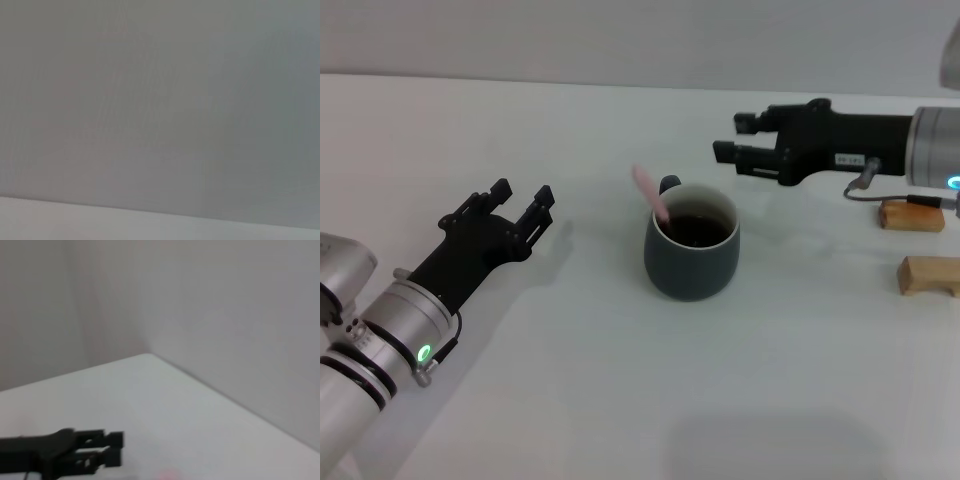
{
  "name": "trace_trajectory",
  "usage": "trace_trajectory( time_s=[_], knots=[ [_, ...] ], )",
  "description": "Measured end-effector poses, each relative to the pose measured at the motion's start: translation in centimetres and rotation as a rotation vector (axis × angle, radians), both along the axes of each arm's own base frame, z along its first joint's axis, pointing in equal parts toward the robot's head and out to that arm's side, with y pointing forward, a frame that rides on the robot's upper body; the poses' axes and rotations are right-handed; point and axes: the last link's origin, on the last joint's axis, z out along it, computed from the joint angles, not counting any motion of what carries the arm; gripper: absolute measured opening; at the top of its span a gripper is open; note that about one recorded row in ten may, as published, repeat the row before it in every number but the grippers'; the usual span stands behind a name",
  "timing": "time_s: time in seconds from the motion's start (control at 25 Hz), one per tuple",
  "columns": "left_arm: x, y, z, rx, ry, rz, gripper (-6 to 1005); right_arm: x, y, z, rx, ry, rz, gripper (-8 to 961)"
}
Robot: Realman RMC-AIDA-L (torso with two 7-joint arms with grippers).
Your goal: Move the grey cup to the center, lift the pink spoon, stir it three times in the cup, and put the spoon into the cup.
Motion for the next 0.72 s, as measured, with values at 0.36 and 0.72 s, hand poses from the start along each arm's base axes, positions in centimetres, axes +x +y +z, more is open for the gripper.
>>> trace_trajectory(
  time_s=[0.36, 0.72],
  knots=[
    [0.4, -0.2, 0.5, 0.025, -0.025, -0.030, 617, 2.5, 0.0, 3.0, 0.146, 0.063, -0.072, 563],
    [0.1, -1.0, 2.7, 0.138, -0.092, -0.066, 617, 6.3, -2.6, 5.8, 0.449, 0.204, -0.031, 581]
  ],
)
